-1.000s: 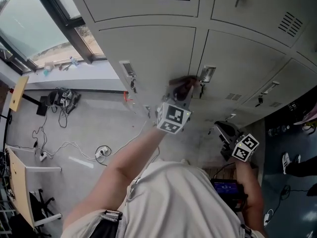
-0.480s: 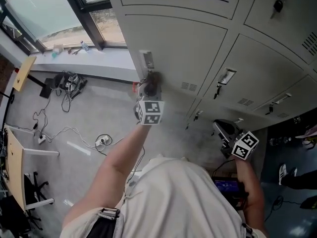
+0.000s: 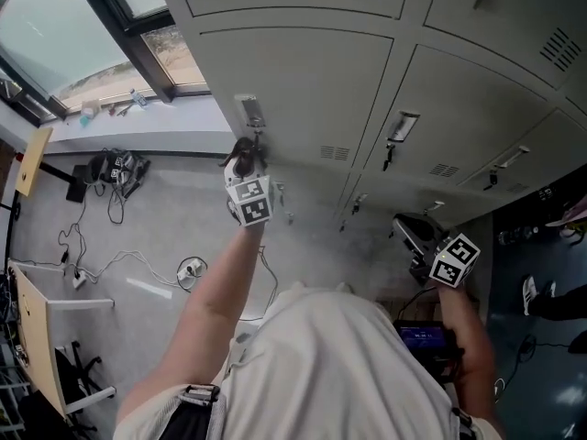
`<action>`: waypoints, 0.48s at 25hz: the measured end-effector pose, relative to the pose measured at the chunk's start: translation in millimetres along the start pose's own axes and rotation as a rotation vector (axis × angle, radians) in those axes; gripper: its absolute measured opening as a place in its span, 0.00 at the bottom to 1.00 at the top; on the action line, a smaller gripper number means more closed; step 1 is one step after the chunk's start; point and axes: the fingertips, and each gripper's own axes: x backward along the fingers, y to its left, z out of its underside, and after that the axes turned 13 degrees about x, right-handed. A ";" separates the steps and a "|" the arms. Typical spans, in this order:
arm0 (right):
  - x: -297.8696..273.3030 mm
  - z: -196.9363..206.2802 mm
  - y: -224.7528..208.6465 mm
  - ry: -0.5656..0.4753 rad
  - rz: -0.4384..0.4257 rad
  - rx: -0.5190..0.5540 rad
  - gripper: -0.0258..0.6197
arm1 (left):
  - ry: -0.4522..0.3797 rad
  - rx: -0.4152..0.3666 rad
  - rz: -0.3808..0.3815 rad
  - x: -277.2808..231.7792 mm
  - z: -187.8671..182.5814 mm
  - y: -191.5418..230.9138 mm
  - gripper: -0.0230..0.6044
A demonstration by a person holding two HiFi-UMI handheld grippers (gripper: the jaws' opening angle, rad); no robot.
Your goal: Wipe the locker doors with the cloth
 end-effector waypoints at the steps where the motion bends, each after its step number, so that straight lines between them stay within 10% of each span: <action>1: 2.3 1.9 1.0 -0.004 0.002 -0.002 0.07 | 0.006 0.005 0.009 0.4 4.0 -5.3 0.10; 12: 33.6 10.3 -7.0 -0.009 0.076 -0.022 0.07 | 0.045 0.044 0.186 13.7 25.1 -120.2 0.10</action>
